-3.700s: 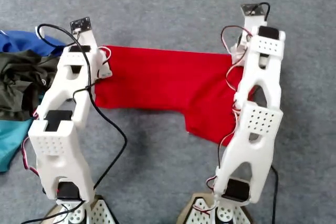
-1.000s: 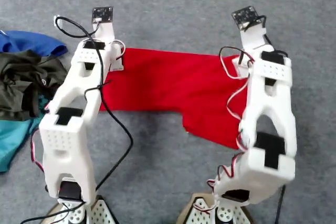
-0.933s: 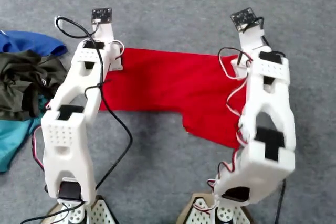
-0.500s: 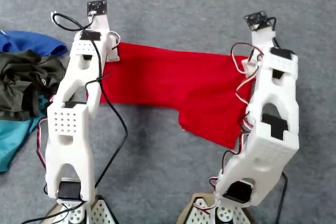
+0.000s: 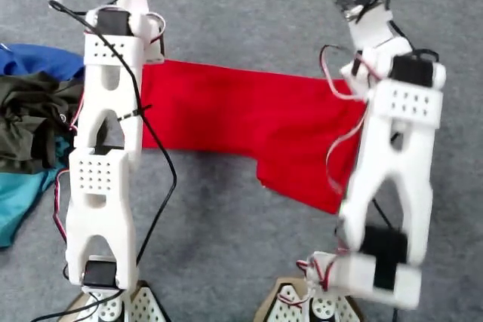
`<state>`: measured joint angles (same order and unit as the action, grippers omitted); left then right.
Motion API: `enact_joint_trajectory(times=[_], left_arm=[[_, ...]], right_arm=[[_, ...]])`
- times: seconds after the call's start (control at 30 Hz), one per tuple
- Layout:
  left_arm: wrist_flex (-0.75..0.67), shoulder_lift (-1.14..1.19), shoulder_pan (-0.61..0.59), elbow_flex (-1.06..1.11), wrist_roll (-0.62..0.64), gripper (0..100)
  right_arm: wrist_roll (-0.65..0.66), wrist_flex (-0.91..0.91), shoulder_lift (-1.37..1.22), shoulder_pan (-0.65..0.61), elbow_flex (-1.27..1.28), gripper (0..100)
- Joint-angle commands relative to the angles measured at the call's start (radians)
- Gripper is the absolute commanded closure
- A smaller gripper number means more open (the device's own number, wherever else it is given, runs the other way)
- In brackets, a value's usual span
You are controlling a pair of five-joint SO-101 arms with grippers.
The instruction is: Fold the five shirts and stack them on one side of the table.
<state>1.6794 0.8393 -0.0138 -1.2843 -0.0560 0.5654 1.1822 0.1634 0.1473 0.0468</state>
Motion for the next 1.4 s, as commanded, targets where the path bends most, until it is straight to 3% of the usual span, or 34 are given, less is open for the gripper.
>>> enact_joint_trajectory(times=[0.0, 0.1, 0.23, 0.43, 0.6, 0.7, 0.87, 1.07, 1.13, 1.37], left_arm=[[0.084, -0.016, -0.02, -0.158, -0.014, 98], [0.084, -0.042, -0.051, -0.173, -0.014, 98], [0.084, -0.124, -0.071, -0.02, -0.028, 98], [0.083, -0.421, -0.064, 0.37, -0.012, 98], [0.057, -0.728, -0.041, 0.766, 0.041, 98], [-0.1, -0.888, -0.04, 1.106, 0.069, 98], [-0.526, -1.141, -0.04, 1.728, 0.063, 98], [-0.964, -1.291, -0.041, 2.119, 0.107, 98], [-1.033, -1.293, -0.048, 2.165, 0.146, 98], [-1.048, -1.257, -0.043, 2.18, 0.155, 98]], right_arm=[[0.061, 0.04, 0.248, -0.056, 0.139, 99.3], [0.095, 0.071, 0.406, -0.094, 0.306, 99.3], [0.115, 0.138, 0.581, -0.14, 0.476, 99.2], [0.144, 0.264, 0.737, -0.186, 0.604, 91.9], [0.152, 0.339, 0.774, -0.266, 0.657, 91.7], [0.143, 0.345, 0.774, -0.338, 0.711, 91.5], [0.114, 0.348, 0.774, -0.43, 0.76, 90.2], [0.118, 0.345, 0.717, -0.443, 0.809, 83.9], [0.121, 0.344, 0.656, -0.443, 0.809, 83.9], [0.123, 0.262, 0.467, -0.443, 0.806, 83.6]])
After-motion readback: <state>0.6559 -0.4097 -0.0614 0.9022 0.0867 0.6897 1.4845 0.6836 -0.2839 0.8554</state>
